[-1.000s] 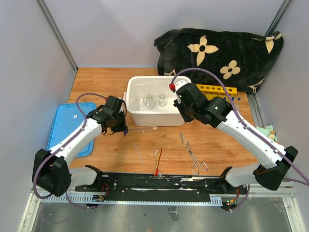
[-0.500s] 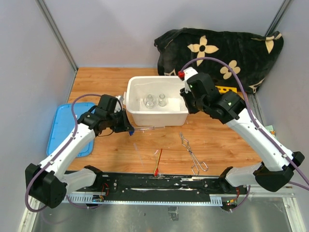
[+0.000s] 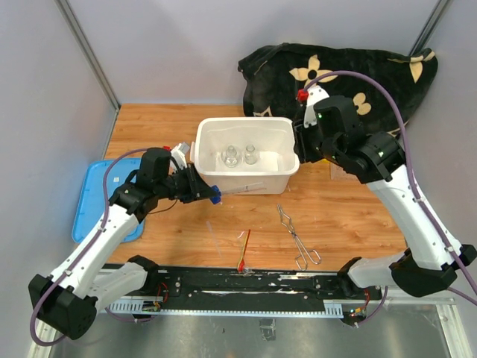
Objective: Organize the chemistry lab equipment
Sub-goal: Place the chemistry item in the storage box.
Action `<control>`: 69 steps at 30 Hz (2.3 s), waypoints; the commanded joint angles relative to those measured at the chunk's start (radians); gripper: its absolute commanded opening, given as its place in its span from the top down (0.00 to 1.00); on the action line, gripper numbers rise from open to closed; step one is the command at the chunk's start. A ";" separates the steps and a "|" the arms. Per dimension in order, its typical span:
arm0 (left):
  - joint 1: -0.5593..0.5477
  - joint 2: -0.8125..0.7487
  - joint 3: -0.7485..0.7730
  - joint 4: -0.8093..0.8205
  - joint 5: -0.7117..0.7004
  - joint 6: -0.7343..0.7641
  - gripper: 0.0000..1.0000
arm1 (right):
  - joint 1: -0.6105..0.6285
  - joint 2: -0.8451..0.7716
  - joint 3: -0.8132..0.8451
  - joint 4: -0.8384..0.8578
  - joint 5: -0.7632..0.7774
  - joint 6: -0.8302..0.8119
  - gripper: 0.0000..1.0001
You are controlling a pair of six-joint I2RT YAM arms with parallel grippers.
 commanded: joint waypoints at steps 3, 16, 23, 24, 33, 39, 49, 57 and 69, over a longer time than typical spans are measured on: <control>0.009 0.008 -0.004 0.185 0.093 -0.113 1.00 | -0.090 -0.001 0.056 -0.049 -0.206 0.042 0.53; 0.051 0.021 -0.146 0.573 0.176 -0.413 1.00 | -0.115 0.027 0.116 -0.042 -0.622 0.103 0.39; 0.052 0.025 -0.159 0.639 0.191 -0.451 1.00 | -0.114 0.000 0.027 0.088 -0.738 0.163 0.35; 0.052 0.026 -0.159 0.641 0.193 -0.452 1.00 | -0.114 0.002 0.023 0.099 -0.753 0.169 0.35; 0.053 0.018 -0.160 0.647 0.195 -0.460 1.00 | -0.115 0.031 0.044 0.138 -0.747 0.170 0.34; 0.053 0.016 -0.163 0.649 0.196 -0.466 1.00 | -0.114 0.036 0.044 0.165 -0.742 0.173 0.34; 0.052 0.022 -0.168 0.659 0.203 -0.473 1.00 | -0.114 0.029 0.002 0.226 -0.728 0.178 0.38; 0.053 0.029 -0.165 0.675 0.209 -0.483 1.00 | -0.115 0.051 -0.008 0.247 -0.750 0.179 0.47; 0.053 0.049 -0.165 0.691 0.218 -0.485 1.00 | -0.114 0.073 -0.008 0.280 -0.760 0.188 0.52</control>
